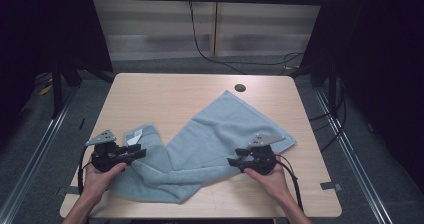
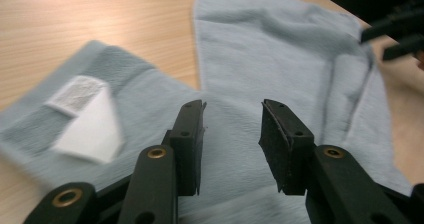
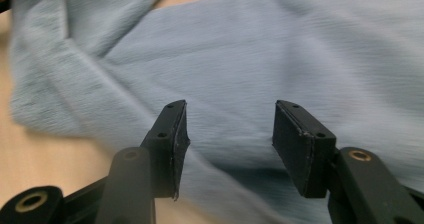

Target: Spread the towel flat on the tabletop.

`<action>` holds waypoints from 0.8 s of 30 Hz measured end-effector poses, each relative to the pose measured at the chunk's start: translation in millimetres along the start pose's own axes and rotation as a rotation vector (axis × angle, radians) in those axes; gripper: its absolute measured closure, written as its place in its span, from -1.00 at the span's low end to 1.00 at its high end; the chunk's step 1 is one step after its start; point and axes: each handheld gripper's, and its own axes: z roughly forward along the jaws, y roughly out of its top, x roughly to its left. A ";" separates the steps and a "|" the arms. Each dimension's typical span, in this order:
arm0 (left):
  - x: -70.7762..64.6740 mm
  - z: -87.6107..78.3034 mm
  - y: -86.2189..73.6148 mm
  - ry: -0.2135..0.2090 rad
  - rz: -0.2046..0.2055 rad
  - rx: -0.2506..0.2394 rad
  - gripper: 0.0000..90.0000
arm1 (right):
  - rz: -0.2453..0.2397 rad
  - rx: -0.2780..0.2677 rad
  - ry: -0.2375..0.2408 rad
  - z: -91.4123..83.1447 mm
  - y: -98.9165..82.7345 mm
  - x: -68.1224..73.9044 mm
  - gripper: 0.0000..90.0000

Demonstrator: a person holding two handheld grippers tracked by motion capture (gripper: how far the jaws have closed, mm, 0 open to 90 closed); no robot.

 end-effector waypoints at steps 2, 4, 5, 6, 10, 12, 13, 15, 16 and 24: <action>5.0 -0.4 -2.9 0.016 -0.011 0.000 0.36 | -0.034 0.055 -0.015 12.3 -3.0 5.5 0.08; 5.5 0.0 -3.8 0.020 -0.006 0.004 0.35 | -0.032 0.096 -0.020 24.2 -8.2 1.5 0.08; 4.9 0.1 -3.9 0.018 -0.008 0.000 0.34 | -0.024 0.104 -0.022 27.6 -9.6 -1.1 0.09; 4.4 0.0 -3.9 0.012 -0.006 -0.002 0.33 | -0.024 0.099 -0.018 28.6 -9.2 -4.3 0.10; 4.0 -0.3 -3.8 0.018 -0.001 -0.007 0.31 | -0.019 0.099 -0.055 25.0 -9.6 -20.3 0.12; 4.1 0.0 -3.7 0.018 -0.001 -0.007 0.30 | -0.011 0.095 -0.064 19.6 -11.6 -31.3 0.12; 4.0 0.1 -3.7 0.018 0.000 -0.007 0.29 | -0.010 0.093 -0.068 17.4 -12.3 -35.6 0.12; 3.6 -0.3 -3.6 0.018 -0.001 -0.014 0.28 | 0.007 0.082 -0.092 9.4 -15.6 -49.6 0.12; 3.3 -0.2 -3.5 0.017 -0.001 -0.013 0.27 | 0.017 0.078 -0.105 5.4 -17.4 -55.5 0.11; -14.1 29.5 -11.0 -0.029 0.047 0.116 0.03 | 0.053 0.066 -0.161 -7.4 -22.0 -67.4 0.10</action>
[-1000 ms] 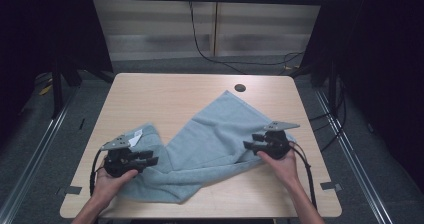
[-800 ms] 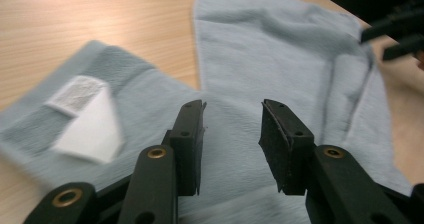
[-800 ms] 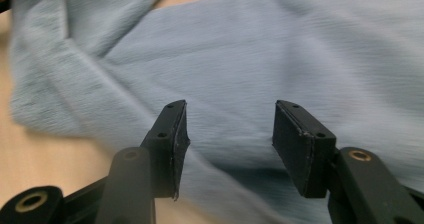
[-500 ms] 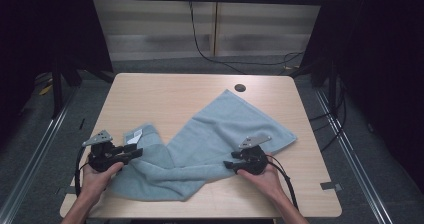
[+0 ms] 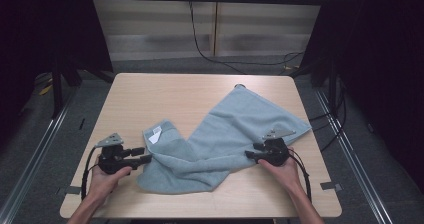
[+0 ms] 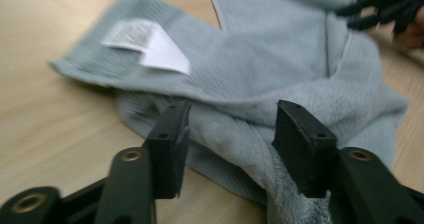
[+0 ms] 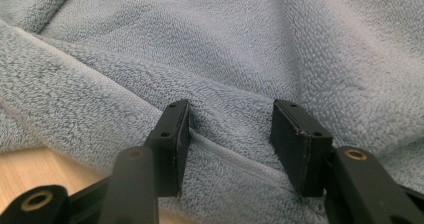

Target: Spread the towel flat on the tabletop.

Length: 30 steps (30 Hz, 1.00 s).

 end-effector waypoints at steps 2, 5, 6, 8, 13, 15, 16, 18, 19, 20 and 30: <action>-3.6 9.0 -2.3 0.008 0.030 0.046 0.05 | 0.008 -0.003 -0.001 -0.8 1.4 2.2 0.09; -5.4 13.9 -5.3 -0.002 0.056 0.073 0.65 | 0.023 -0.032 0.024 -5.5 5.8 8.2 0.06; -6.7 14.8 -5.7 -0.015 0.060 0.076 0.80 | 0.025 -0.039 0.034 -6.7 7.6 11.0 0.06; -14.2 17.2 -5.9 -0.041 0.071 0.082 0.88 | 0.016 -0.062 0.075 -8.5 15.4 21.5 0.08; -28.3 21.0 -7.7 -0.079 0.094 0.096 0.89 | -0.038 -0.092 0.200 -1.7 33.0 52.2 0.41; -30.0 20.4 -9.6 -0.088 0.090 0.095 0.89 | -0.080 -0.083 0.233 4.1 38.1 64.6 0.75; -30.0 19.7 -10.6 -0.095 0.080 0.094 0.89 | -0.089 -0.078 0.249 6.5 39.8 68.0 0.92; -30.7 18.4 -12.1 -0.103 0.076 0.098 0.89 | -0.099 -0.088 0.277 12.8 44.1 76.9 1.00; -31.8 18.1 -12.3 -0.101 0.080 0.098 0.89 | -0.094 -0.082 0.291 16.7 47.0 81.2 1.00; -32.5 18.1 -12.3 -0.101 0.086 0.100 0.89 | -0.091 -0.081 0.306 21.2 50.2 86.4 0.91; -29.7 20.3 -13.0 -0.100 0.077 0.098 0.88 | -0.207 -0.006 0.487 78.1 88.8 164.5 0.16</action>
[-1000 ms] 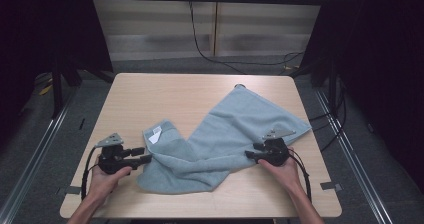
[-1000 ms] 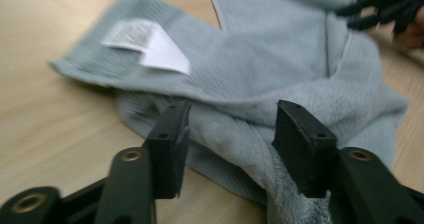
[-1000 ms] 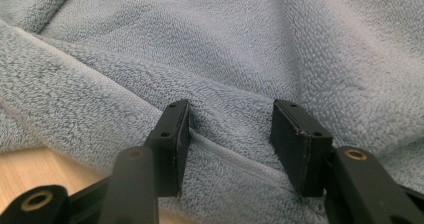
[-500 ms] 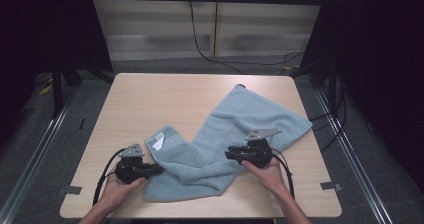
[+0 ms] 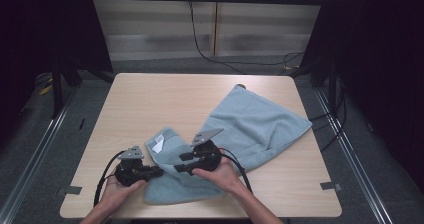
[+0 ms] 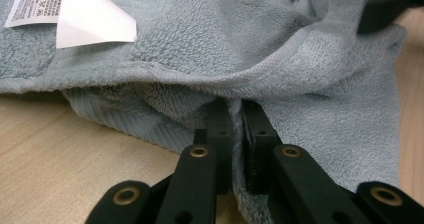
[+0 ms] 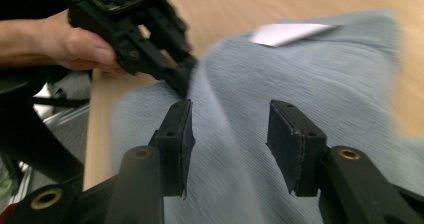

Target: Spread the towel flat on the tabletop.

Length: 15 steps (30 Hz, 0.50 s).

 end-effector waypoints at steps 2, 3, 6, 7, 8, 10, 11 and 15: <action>1.4 0.4 -0.1 -0.001 -0.006 -0.001 0.87 | -0.009 0.014 0.026 7.9 1.4 2.7 0.16; 1.8 0.4 0.0 -0.001 -0.008 -0.001 0.87 | -0.008 0.022 0.034 10.4 0.9 3.5 0.19; 1.9 0.0 0.2 -0.001 -0.009 0.000 0.87 | -0.026 0.042 0.037 12.7 -3.8 4.8 0.67; 1.7 -0.1 0.2 0.001 -0.008 0.000 0.87 | -0.036 0.036 0.025 10.6 -5.4 5.3 0.88; 1.5 -0.4 0.3 0.005 -0.009 -0.001 0.88 | -0.031 0.019 0.018 6.6 -6.4 5.2 0.91; 1.7 -1.8 0.3 0.016 -0.009 -0.005 0.88 | -0.030 -0.017 -0.015 -7.0 -7.3 3.9 0.92; 1.8 -3.0 0.4 0.022 -0.008 -0.006 0.88 | -0.022 -0.046 -0.035 -16.6 -8.0 2.7 0.92; 3.6 -9.7 0.2 0.044 -0.009 -0.022 0.89 | 0.007 -0.151 -0.132 -69.0 -14.7 -1.9 0.93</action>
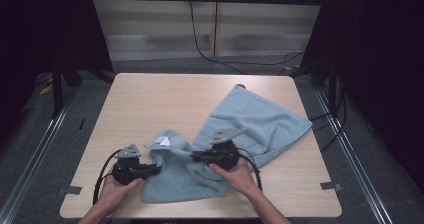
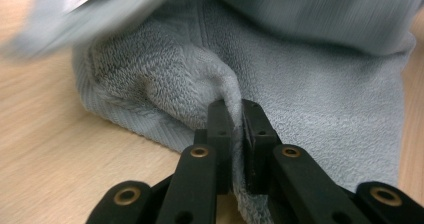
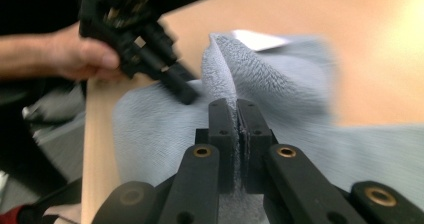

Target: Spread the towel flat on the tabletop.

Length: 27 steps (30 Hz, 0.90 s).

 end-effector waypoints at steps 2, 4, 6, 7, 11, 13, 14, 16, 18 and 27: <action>-0.1 -2.3 -0.4 0.004 -0.006 -0.007 0.88 | 0.012 -0.039 -0.067 -30.3 -4.3 -5.1 0.93; -2.4 -3.6 0.0 0.012 0.008 -0.010 0.89 | 0.040 -0.067 -0.122 -59.8 -15.0 -10.7 0.93; -6.2 -3.4 -0.1 0.000 0.020 -0.006 0.89 | 0.078 -0.085 -0.172 -86.7 -31.7 -15.5 0.93; -8.4 -2.9 0.0 -0.017 0.025 -0.005 0.88 | 0.105 -0.086 -0.189 -97.9 -42.0 -17.2 0.93; -24.8 3.7 2.3 -0.082 0.067 0.011 0.87 | 0.182 -0.014 -0.241 -121.4 -83.3 -18.9 0.91; -35.3 9.0 2.8 -0.120 0.101 0.032 0.82 | 0.213 0.018 -0.256 -126.1 -97.6 -19.1 0.88; -38.8 10.4 3.2 -0.129 0.109 0.036 0.79 | 0.232 0.036 -0.259 -127.2 -103.0 -19.3 0.82; -41.1 9.9 4.3 -0.140 0.113 0.031 0.70 | 0.242 0.070 -0.280 -128.7 -109.3 -19.8 0.65; -37.6 6.0 6.6 -0.146 0.097 0.008 0.58 | 0.243 0.046 -0.290 -131.8 -106.6 -21.9 0.51; -13.3 -4.6 8.2 -0.102 0.005 -0.065 0.45 | 0.159 0.044 -0.258 -79.6 -44.9 -68.6 0.24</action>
